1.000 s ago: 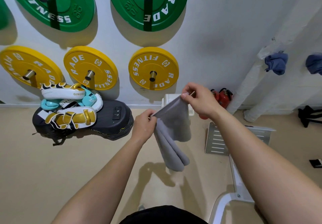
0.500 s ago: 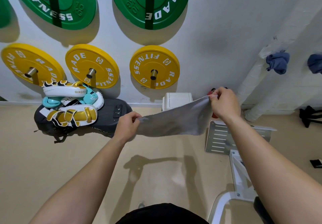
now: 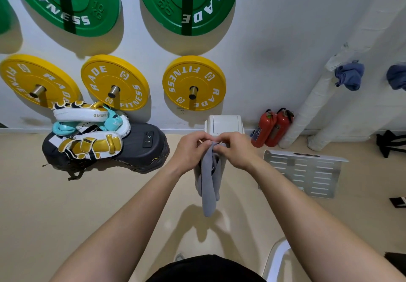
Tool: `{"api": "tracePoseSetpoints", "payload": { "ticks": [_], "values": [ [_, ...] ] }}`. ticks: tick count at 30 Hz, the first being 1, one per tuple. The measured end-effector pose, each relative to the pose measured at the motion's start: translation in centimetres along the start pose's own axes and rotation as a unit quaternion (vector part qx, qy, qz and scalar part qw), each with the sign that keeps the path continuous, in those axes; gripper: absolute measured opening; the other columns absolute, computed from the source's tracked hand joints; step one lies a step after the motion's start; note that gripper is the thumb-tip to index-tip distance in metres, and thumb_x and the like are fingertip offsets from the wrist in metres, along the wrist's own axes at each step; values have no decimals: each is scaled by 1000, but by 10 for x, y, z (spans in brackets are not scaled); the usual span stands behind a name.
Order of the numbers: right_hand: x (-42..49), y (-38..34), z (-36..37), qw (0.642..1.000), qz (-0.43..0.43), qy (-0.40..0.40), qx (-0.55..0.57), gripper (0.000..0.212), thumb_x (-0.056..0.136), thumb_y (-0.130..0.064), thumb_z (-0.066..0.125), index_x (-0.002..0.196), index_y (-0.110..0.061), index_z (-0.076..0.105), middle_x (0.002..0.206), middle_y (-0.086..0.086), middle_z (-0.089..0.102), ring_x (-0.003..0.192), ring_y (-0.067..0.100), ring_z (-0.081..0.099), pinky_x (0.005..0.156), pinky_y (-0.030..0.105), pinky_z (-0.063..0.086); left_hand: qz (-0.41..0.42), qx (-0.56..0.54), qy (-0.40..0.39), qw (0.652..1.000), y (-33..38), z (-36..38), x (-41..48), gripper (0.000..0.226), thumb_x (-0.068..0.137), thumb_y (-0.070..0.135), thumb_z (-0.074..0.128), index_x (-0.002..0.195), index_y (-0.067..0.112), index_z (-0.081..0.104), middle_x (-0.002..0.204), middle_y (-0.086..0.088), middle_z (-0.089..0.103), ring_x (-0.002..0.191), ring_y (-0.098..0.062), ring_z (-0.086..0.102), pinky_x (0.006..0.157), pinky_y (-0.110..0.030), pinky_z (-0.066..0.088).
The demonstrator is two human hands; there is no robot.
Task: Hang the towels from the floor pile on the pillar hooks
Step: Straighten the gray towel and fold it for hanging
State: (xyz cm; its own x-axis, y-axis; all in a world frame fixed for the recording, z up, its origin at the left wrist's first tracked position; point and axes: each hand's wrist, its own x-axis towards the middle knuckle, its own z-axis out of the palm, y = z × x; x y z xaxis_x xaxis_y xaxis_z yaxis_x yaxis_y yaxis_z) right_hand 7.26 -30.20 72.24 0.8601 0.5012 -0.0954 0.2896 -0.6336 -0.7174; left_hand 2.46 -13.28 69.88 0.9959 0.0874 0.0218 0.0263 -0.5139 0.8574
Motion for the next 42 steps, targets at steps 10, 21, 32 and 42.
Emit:
{"api": "tracePoseSetpoints", "payload": {
  "ticks": [10, 21, 32, 42],
  "values": [
    [2, -3, -39, 999, -36, -7, -38, 12, 91, -28, 65, 79, -31, 66, 80, -9, 63, 74, 4, 53, 59, 22, 37, -61, 16, 66, 996, -23, 12, -13, 16, 88, 16, 64, 85, 30, 72, 80, 12, 71, 74, -4, 62, 70, -22, 51],
    [12, 40, -77, 991, 35, 96, -81, 22, 91, -28, 65, 72, -36, 57, 77, -6, 64, 66, 16, 63, 68, 41, 58, -81, 38, 110, 990, -52, -14, -18, 22, 92, 7, 59, 101, 18, 76, 96, 7, 72, 87, -6, 65, 80, -26, 52],
    [7, 79, -86, 989, 72, 115, -58, 10, 93, -23, 65, 84, -26, 68, 86, -1, 69, 84, 18, 60, 73, 30, 43, -79, 96, 125, 984, -68, -30, -20, 20, 99, 11, 52, 102, 17, 70, 96, 10, 64, 93, -12, 60, 80, -33, 53],
    [2, 98, -68, 964, 164, 205, 43, 14, 78, -26, 82, 82, -23, 68, 79, -8, 65, 83, 18, 61, 76, 31, 49, -146, 80, 155, 974, -53, -22, -19, 15, 96, 27, 62, 87, 16, 66, 76, 5, 63, 78, -19, 59, 70, -34, 44]
  ]
}}
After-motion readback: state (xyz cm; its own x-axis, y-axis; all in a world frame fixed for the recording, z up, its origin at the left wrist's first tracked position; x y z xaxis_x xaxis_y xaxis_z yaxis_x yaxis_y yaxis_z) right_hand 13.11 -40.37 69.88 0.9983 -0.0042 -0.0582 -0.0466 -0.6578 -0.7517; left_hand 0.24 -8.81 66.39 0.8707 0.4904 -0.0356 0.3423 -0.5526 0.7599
